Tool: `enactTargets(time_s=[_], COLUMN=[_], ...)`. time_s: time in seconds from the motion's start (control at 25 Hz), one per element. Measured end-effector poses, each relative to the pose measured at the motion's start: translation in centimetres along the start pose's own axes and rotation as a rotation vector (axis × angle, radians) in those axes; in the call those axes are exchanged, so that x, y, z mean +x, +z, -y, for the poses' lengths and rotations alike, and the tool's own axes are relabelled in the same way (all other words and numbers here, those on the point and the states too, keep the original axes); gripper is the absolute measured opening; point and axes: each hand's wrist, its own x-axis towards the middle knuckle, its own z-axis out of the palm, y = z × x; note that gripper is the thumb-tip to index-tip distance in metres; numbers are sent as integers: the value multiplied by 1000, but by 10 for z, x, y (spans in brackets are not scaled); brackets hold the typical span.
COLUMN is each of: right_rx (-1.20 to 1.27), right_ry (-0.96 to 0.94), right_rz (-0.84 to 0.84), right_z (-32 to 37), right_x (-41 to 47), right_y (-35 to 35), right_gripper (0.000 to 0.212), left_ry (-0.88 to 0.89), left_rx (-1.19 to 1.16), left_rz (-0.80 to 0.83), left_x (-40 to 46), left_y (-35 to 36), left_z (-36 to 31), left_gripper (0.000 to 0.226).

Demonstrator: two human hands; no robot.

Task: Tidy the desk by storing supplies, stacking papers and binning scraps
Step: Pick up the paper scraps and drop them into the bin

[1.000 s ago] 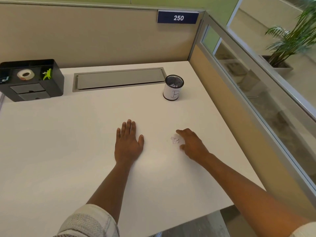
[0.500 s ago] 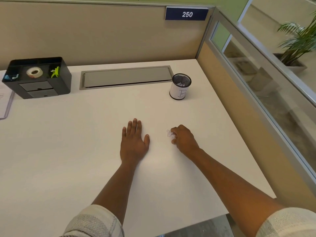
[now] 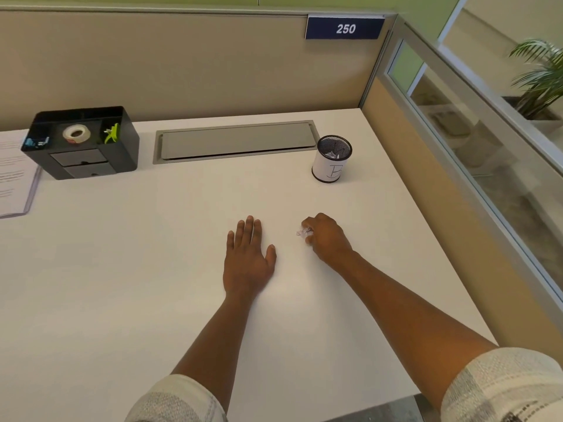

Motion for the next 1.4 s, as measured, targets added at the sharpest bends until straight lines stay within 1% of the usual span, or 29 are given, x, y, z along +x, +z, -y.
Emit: enactTargets(time_s=[0.12, 0.24, 0.36, 0.52, 0.6, 0.68, 0.8, 0.96, 1.08, 1.16, 1.24, 1.32, 1.4], right_rx=[-17, -183, -279, -269, -183, -18, 208, 459, 634, 681, 672, 649, 587], right_ry=[-1, -9, -27, -50, -1, 60, 71, 196, 227, 220, 220, 237, 239], right_rz=[20, 22, 24, 35, 55, 51, -59, -163, -231, -294, -349, -392, -427], right_z=[9, 19, 21, 14, 9, 4, -9, -25, -29, -30, -32, -33, -32], right_x=[6, 7, 5, 6, 11, 17, 23, 40, 62, 78, 98, 116, 132], right_y=[0, 4, 5, 3, 2, -2, -18, -48, -74, -93, -112, -129, -141], right_gripper=[17, 21, 22, 19, 18, 17, 13, 12, 13, 15, 14, 13, 19], left_ry=[-1, 0, -3, -5, -4, -4, -9, -10, -8, -7, -5, -3, -6], left_rx=[0, 4, -1, 0, 4, 7, -5, -16, -20, -17, -13, -16, -21], left_rz=[3, 4, -1, 7, 7, 7, 10, 7, 12, 8, 8, 1, -8], left_x=[0, 1, 1, 0, 0, 0, 0, 0, -1, 0, 0, 0, 0], left_y=[0, 1, 1, 0, 0, 0, -1, 0, 0, 0, 0, 1, 1], left_z=[1, 0, 0, -1, -1, -1, -1, -1, 0, 0, 0, 0, 0], left_gripper=[69, 69, 69, 69, 69, 69, 69, 69, 69, 69, 69, 69, 69])
